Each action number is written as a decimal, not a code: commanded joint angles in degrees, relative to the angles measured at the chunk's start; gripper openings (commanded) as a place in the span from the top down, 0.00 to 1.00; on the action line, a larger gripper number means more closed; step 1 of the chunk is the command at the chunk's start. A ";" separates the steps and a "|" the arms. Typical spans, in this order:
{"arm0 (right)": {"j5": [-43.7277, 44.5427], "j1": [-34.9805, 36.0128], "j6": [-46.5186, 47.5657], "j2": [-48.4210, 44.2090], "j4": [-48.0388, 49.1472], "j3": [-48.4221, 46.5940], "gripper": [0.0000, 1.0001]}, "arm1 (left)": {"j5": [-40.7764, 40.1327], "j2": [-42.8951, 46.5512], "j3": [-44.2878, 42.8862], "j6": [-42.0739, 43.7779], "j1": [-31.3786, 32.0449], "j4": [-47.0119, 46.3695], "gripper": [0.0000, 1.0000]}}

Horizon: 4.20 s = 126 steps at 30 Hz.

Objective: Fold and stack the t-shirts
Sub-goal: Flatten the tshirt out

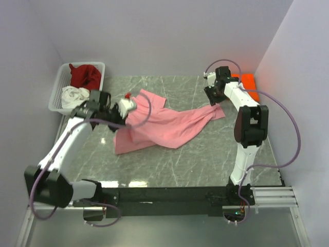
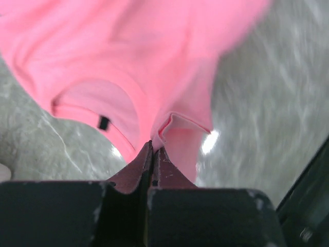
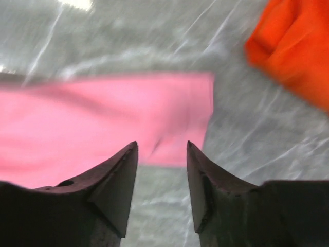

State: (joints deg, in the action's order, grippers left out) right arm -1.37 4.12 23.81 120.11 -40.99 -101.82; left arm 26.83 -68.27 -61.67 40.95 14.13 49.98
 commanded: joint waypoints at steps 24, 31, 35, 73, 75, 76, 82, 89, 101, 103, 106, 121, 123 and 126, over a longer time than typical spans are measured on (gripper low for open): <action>-10.32 17.06 13.53 -21.94 12.17 34.14 0.48 | 8.06 -31.31 -25.96 -45.26 -11.67 -15.35 1.00; -11.29 17.41 17.05 -23.44 12.60 38.71 0.48 | 7.89 -31.40 -26.48 -44.11 -12.11 -15.08 1.00; -12.61 17.59 17.93 -19.75 11.55 35.82 0.47 | 8.24 -31.84 -27.10 -43.76 -12.11 -14.38 1.00; -8.40 16.80 30.23 -11.57 0.83 27.72 0.56 | 7.98 -33.51 -29.73 -41.56 -12.46 -12.71 1.00; -6.81 16.97 30.68 -12.27 1.52 29.56 0.68 | 7.98 -33.77 -30.09 -39.48 -12.55 -12.54 1.00; -6.46 16.97 30.85 -12.53 1.62 30.18 0.75 | 8.06 -33.77 -30.61 -39.37 -12.72 -12.27 1.00; -10.14 16.88 29.45 -23.41 -5.31 33.88 1.00 | 10.34 -31.84 -31.32 -38.05 -13.78 -9.03 1.00; -19.90 17.41 29.62 -40.30 -23.94 33.71 1.00 | 14.57 -22.35 -24.56 -32.25 -13.95 -5.77 0.99; -16.04 2.57 20.49 6.86 -27.99 -21.02 0.50 | 11.41 -30.16 -31.40 -37.95 -13.95 -11.66 1.00; -17.53 1.77 18.30 4.63 -29.32 -22.29 0.23 | 10.97 -32.71 -33.59 -38.40 -13.95 -10.61 0.99; -19.11 1.85 16.63 -5.28 -23.71 -10.01 0.22 | 10.17 -34.73 -34.22 -39.54 -13.95 -11.65 1.00; -6.55 20.04 3.08 -4.82 -11.13 -2.15 0.53 | 7.63 -41.24 -38.79 -43.76 -13.95 -9.81 1.00; -4.88 20.58 4.30 -3.05 -10.69 -2.68 0.51 | 7.71 -41.07 -38.44 -43.59 -13.95 -10.25 0.99; -4.00 21.01 5.45 0.20 -9.99 -3.03 0.47 | 7.62 -41.24 -38.26 -43.50 -13.95 -10.07 0.99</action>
State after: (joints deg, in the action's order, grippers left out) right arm -9.39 25.26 28.62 119.09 -53.23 -103.61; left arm 34.59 -110.50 -98.37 -2.42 0.23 40.53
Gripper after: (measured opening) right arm 0.521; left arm 0.022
